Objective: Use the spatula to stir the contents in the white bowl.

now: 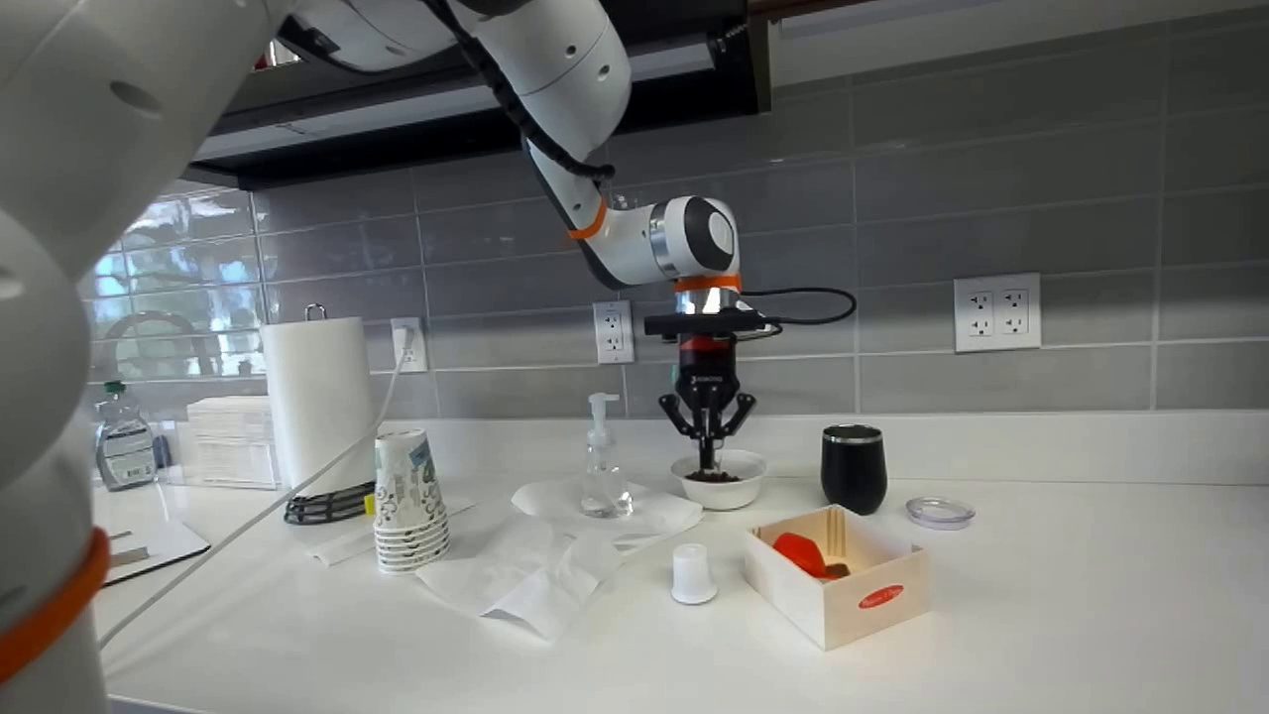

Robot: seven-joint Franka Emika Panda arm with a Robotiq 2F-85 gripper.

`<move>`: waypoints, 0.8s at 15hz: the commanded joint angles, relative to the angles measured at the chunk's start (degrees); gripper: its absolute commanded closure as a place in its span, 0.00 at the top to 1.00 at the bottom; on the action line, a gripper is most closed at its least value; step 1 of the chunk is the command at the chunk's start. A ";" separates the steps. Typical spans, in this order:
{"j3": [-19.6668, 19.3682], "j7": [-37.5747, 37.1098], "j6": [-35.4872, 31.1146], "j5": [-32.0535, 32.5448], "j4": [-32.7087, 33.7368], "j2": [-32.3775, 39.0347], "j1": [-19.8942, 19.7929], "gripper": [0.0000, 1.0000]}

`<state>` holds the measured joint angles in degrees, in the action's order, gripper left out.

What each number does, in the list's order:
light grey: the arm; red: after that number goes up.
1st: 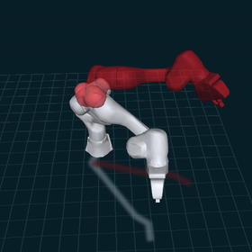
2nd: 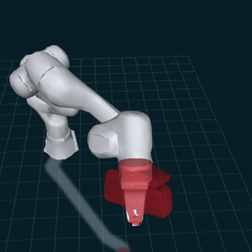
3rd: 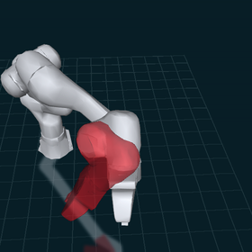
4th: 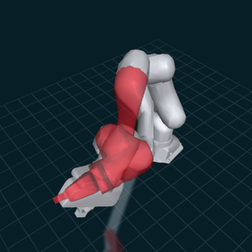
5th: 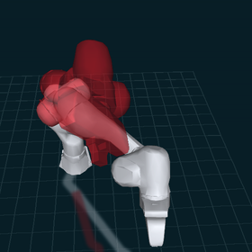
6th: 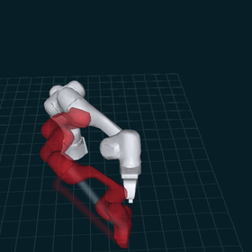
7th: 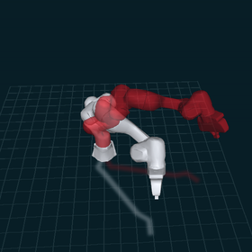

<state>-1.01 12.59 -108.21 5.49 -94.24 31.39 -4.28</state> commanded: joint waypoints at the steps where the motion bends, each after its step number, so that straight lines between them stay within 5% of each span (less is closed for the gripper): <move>1: -0.57 -2.96 -3.64 -1.13 1.46 0.67 -0.54 0.01; 5: -2.97 -9.48 -4.87 2.92 1.25 0.72 1.38 0.01; 12: -3.05 -9.13 6.21 9.56 1.91 1.44 3.67 0.01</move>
<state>-4.01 2.46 -107.01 12.67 -94.08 31.87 -1.77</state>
